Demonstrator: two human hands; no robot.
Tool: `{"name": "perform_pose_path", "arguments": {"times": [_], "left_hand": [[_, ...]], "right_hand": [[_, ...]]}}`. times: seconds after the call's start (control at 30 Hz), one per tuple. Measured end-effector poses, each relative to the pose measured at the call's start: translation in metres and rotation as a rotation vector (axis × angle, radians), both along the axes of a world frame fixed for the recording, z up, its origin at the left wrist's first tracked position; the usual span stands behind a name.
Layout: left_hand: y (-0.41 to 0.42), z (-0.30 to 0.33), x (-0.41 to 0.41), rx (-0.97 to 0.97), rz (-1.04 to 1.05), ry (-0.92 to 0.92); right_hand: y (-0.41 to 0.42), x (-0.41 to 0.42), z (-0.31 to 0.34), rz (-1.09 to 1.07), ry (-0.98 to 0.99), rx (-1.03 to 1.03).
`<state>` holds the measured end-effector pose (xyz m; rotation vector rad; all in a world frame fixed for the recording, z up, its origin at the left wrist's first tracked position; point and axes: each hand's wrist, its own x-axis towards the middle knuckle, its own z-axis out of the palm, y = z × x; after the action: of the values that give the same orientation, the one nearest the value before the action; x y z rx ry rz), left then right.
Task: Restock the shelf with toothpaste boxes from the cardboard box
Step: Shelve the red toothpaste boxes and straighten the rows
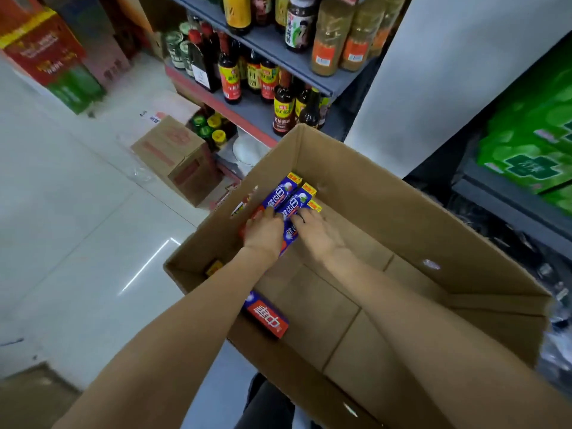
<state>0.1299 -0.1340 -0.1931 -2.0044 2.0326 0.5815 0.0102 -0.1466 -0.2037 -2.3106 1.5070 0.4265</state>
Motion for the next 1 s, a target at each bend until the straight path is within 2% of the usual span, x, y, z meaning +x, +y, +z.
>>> {"name": "perform_pose_path", "arguments": {"times": [0.13,0.23,0.33,0.5,0.63,0.73,0.83,1.0], "left_hand": [[-0.01,-0.005,-0.003,0.002,-0.001,-0.053],[-0.02,-0.008,-0.007,-0.006,-0.006,-0.103],[-0.026,-0.007,-0.012,0.001,0.008,-0.138],[-0.028,-0.008,-0.024,-0.023,0.021,-0.12],[-0.019,-0.005,-0.03,-0.052,0.044,-0.063],[-0.005,0.014,-0.037,-0.141,0.03,0.059],[0.011,0.043,-0.051,-0.281,0.109,0.259],[0.044,0.102,-0.098,-0.467,0.227,0.459]], "right_hand": [[-0.006,-0.003,-0.001,0.089,0.061,-0.134],[-0.007,-0.013,0.001,0.058,0.122,-0.077],[0.002,-0.033,0.006,-0.08,0.161,-0.008],[0.025,-0.075,0.027,-0.325,0.223,-0.006],[0.043,-0.096,0.053,-0.508,0.086,0.022],[0.052,-0.109,0.078,-0.594,-0.031,-0.035],[0.067,-0.126,0.103,-0.606,-0.158,-0.104],[0.091,-0.173,0.148,-0.57,-0.35,-0.277]]}}
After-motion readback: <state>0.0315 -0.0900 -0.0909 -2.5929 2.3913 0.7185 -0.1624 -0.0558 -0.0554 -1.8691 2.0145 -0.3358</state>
